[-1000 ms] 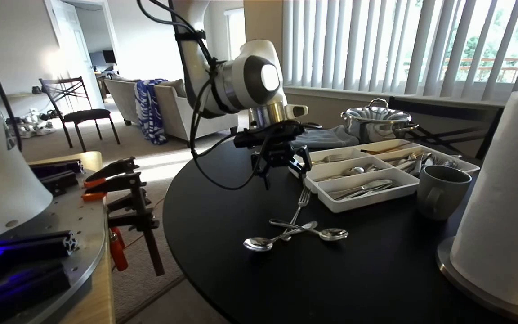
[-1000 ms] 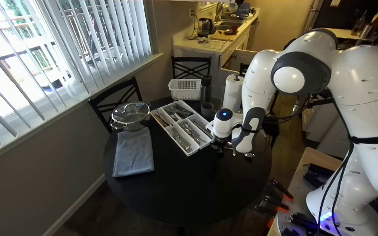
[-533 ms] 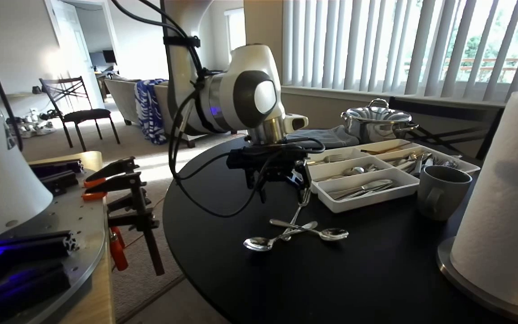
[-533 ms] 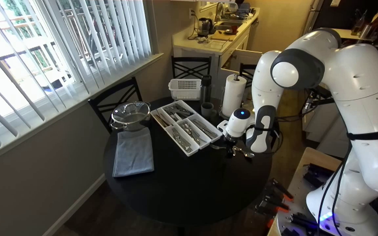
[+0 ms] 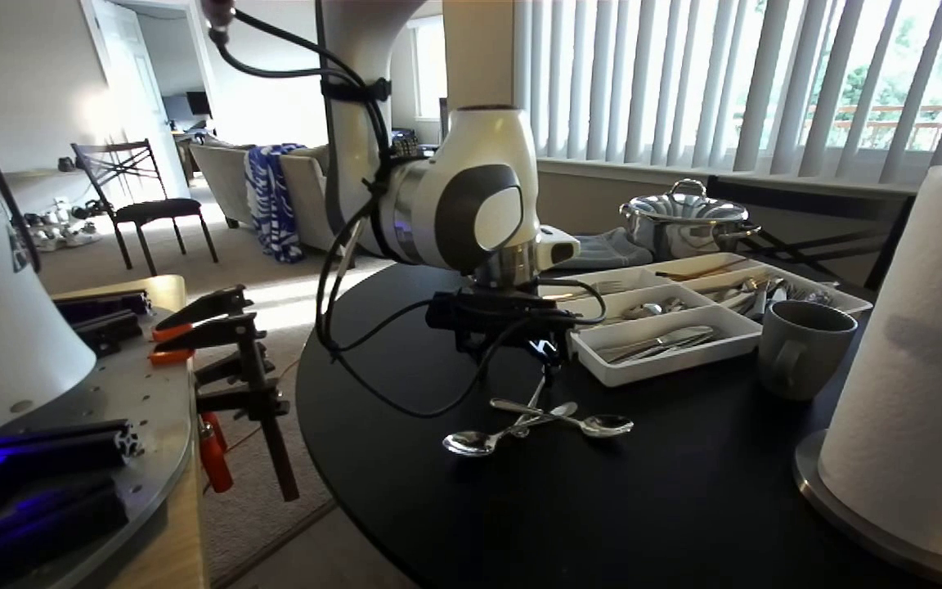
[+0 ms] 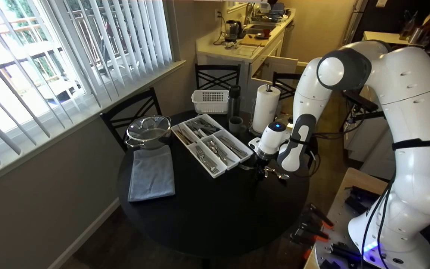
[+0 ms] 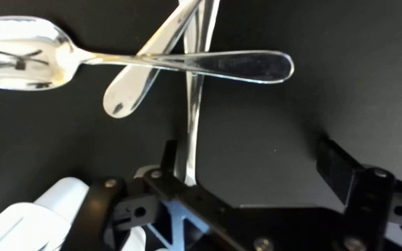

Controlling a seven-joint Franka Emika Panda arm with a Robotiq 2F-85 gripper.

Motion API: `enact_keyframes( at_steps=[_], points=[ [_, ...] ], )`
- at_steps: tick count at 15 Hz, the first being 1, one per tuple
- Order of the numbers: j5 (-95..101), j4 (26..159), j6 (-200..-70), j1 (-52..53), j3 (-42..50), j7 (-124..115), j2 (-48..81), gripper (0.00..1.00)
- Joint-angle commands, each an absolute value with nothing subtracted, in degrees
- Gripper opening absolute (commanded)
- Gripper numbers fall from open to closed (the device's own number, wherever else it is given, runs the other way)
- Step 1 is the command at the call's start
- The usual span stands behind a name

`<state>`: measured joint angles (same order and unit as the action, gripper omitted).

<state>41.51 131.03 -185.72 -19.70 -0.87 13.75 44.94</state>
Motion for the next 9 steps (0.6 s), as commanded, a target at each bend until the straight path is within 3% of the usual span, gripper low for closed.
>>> enact_keyframes(
  at_steps=[1,6,7,9],
  points=[
    [41.41,128.21,-179.22,-25.81,-6.33,15.89,45.15,1.0],
    [31.47,124.44,-172.11,-27.37,-9.34,25.54,45.44,1.0],
    [29.97,123.64,-170.91,-27.66,-9.87,27.61,45.69,0.75],
    [27.23,122.44,-169.23,-27.42,-10.1,31.07,45.89,0.68]
  ],
)
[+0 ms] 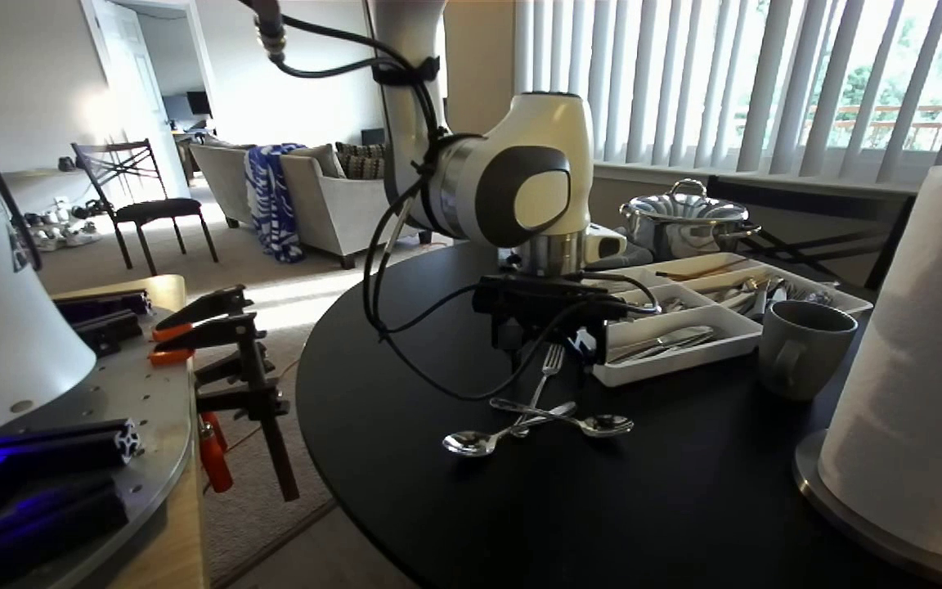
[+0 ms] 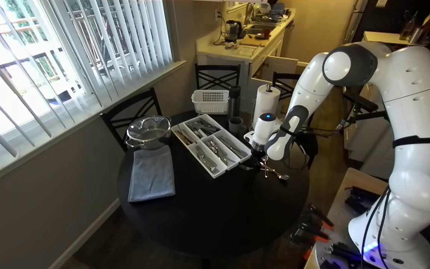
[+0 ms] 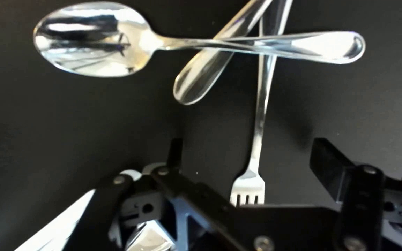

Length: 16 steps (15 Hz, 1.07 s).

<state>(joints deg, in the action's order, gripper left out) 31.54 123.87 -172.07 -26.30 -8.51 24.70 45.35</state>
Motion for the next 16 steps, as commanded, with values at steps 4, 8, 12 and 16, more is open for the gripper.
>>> enact_keyframes(
  at_steps=[4,8,12,16],
  points=[
    [24.05,121.09,-167.76,-27.11,-10.16,35.21,46.25,0.41],
    [23.12,121.9,-166.84,-24.69,-8.33,35.91,45.15,0.17],
    [24.38,124.77,-167.57,-20.37,-4.97,34.14,42.43,0.0],
    [28.37,127.8,-162.4,-8.21,3.52,30.92,38.89,0.02]
  ],
)
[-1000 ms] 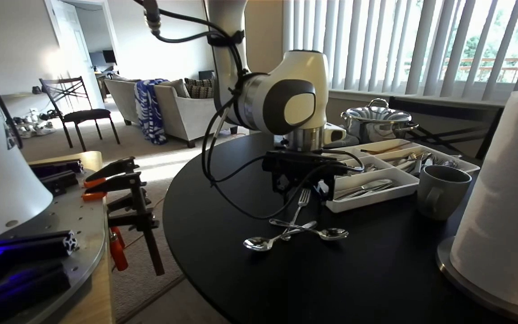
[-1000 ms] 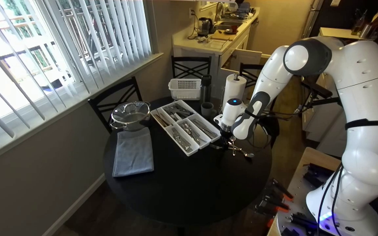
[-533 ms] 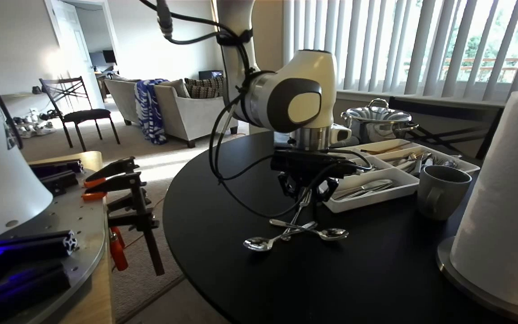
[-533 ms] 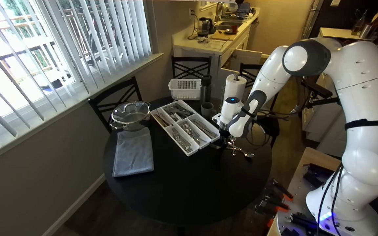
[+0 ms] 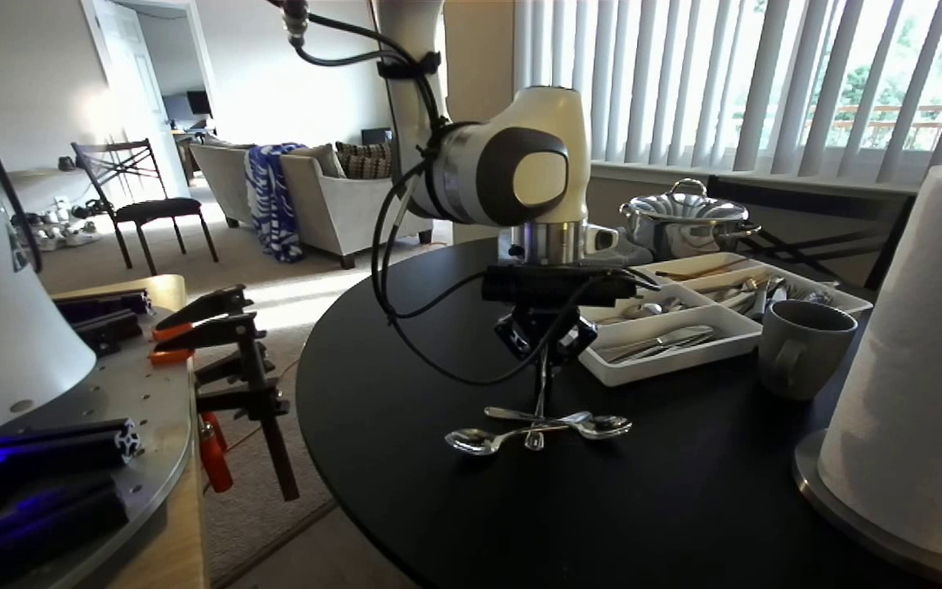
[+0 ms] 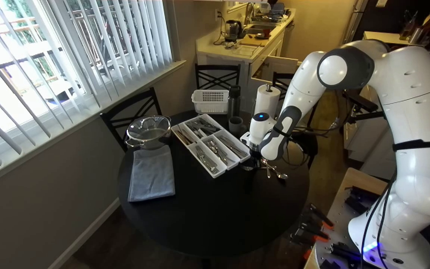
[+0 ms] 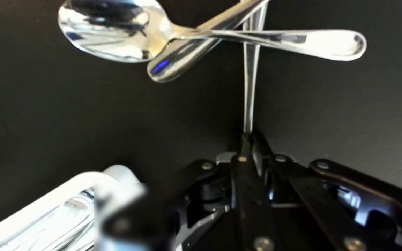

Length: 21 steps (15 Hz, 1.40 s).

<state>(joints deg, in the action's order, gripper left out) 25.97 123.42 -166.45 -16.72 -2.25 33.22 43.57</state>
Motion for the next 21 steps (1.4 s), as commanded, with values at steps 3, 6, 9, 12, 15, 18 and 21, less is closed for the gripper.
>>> enact_keyframes(
  at_steps=[3,6,9,12,15,18,21],
  points=[
    [33.59,129.51,-158.31,0.85,8.7,28.62,36.9,0.02],
    [39.35,130.32,-160.04,5.36,10.13,25.04,35.15,0.02],
    [38.55,129.82,-162.77,4.06,6.82,23.67,33.95,0.02],
    [35.87,128.99,-164.72,2.32,3.72,23.27,33.41,0.02],
    [31.28,128.62,-166.92,-0.21,0.03,23.43,33.09,0.02],
    [20.72,127.18,-164.28,-4.02,-6.0,23.38,32.86,0.02],
    [12.76,124.21,-162.13,-5.72,-9.03,21.34,32.83,0.02]
  ],
)
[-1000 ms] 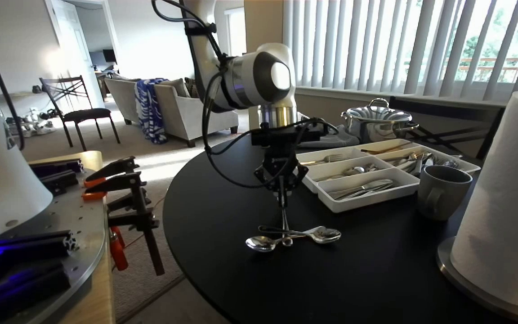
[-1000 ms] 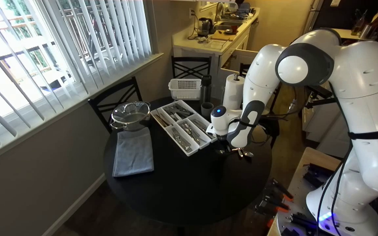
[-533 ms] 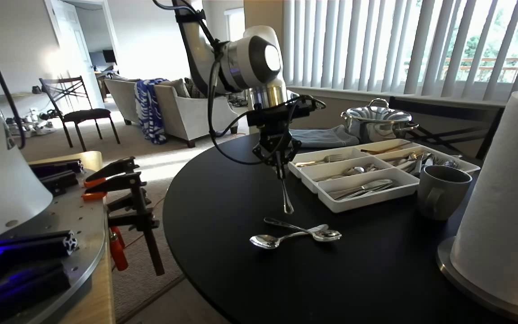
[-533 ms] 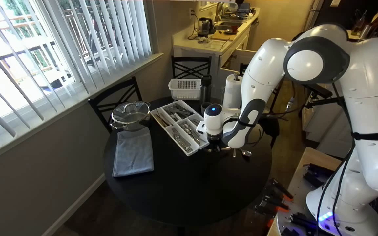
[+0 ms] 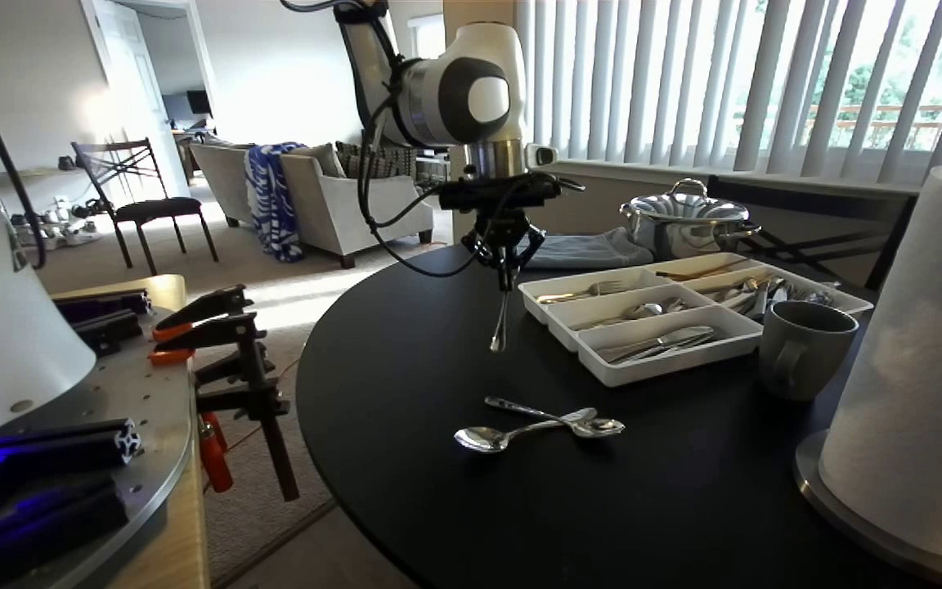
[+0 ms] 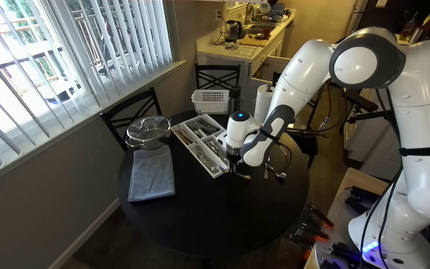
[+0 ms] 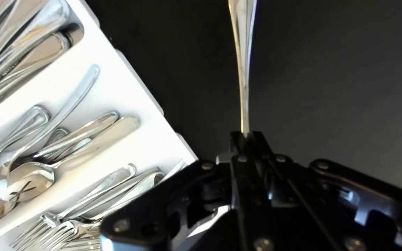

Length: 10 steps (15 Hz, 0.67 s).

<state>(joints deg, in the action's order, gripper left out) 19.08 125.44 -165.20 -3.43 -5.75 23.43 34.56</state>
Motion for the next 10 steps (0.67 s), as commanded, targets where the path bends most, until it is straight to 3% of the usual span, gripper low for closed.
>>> enact_keyframes(
  at_steps=[1,10],
  points=[
    [10.44,123.09,-161.42,-5.96,-9.55,20.44,32.84,0.02],
    [-7.43,103.88,-150.64,-7.36,-10.28,12.47,39.23,0.02]
  ],
)
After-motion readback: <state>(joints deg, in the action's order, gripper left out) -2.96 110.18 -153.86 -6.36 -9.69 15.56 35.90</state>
